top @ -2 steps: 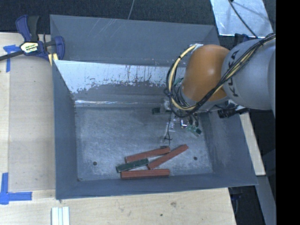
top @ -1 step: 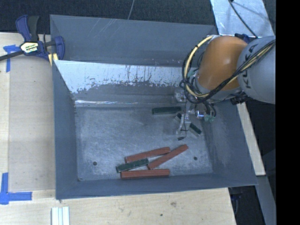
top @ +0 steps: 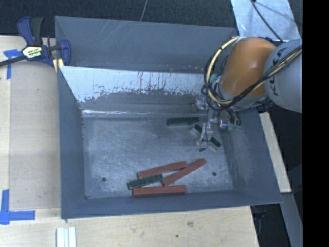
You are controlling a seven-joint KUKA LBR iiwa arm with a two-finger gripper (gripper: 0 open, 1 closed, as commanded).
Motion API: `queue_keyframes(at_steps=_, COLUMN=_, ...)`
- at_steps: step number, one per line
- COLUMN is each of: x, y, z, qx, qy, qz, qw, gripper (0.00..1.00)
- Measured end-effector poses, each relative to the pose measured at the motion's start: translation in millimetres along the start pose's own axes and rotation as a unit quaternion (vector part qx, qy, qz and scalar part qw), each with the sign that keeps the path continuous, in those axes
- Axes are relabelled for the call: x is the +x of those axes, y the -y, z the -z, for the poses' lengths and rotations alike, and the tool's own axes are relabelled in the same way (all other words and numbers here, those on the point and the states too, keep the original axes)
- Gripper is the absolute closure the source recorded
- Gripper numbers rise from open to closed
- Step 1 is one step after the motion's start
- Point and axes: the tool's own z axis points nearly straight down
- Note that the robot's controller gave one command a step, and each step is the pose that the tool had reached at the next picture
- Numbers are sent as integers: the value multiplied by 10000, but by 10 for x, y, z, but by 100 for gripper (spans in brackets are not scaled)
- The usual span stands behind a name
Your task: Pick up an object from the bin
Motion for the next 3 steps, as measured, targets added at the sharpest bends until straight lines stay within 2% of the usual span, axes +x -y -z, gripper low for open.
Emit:
queue_keyframes(at_steps=1, x=163, y=-14, z=-168, qx=-9, qy=-14, qz=-254, qw=9997, gripper=100)
queue_keyframes(at_steps=2, x=163, y=-14, z=-167, qx=-10, qy=-14, qz=-257, qw=9997, gripper=100)
queue_keyframes(at_steps=3, x=38, y=-183, z=701, qx=-7, qy=-17, qz=-478, qw=9989, gripper=100)
